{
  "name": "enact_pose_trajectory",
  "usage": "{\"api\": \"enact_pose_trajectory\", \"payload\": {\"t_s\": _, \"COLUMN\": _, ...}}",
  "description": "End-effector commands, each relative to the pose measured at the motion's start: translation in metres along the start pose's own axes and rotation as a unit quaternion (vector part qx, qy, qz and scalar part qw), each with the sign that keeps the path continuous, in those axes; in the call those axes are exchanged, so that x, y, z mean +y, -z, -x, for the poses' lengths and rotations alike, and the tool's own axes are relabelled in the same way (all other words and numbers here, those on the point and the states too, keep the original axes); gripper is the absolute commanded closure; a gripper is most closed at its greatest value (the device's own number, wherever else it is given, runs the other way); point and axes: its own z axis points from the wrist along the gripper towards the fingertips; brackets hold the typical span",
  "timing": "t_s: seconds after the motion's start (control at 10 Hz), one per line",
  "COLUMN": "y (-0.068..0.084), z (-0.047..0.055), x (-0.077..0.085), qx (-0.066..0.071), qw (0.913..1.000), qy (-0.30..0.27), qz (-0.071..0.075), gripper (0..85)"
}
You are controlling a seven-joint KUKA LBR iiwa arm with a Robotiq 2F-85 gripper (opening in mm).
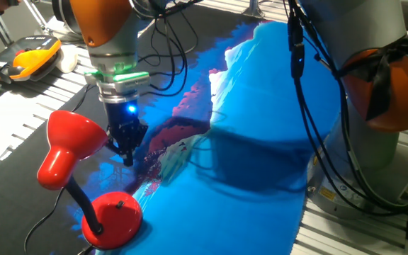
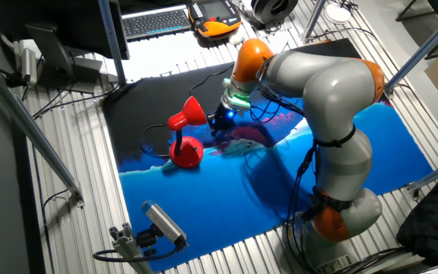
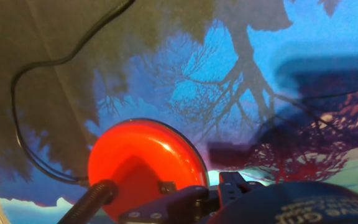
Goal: Turn on the desk lamp by pressing the button
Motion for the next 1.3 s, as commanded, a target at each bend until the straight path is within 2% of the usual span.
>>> {"api": "enact_pose_trajectory", "payload": {"t_s": 0.0, "y": -0.004, "z": -0.002, "x": 0.001, "qx": -0.001, "qw": 1.0000, "qy": -0.001, "qz": 0.002, "gripper": 85.0}}
{"api": "enact_pose_trajectory", "payload": {"t_s": 0.3, "y": -0.015, "z": -0.012, "x": 0.008, "qx": 0.000, "qw": 0.9998, "qy": -0.014, "qz": 0.014, "gripper": 85.0}}
{"api": "enact_pose_trajectory", "payload": {"t_s": 1.2, "y": -0.034, "z": -0.030, "x": 0.026, "qx": -0.011, "qw": 0.9992, "qy": -0.028, "qz": 0.025, "gripper": 85.0}}
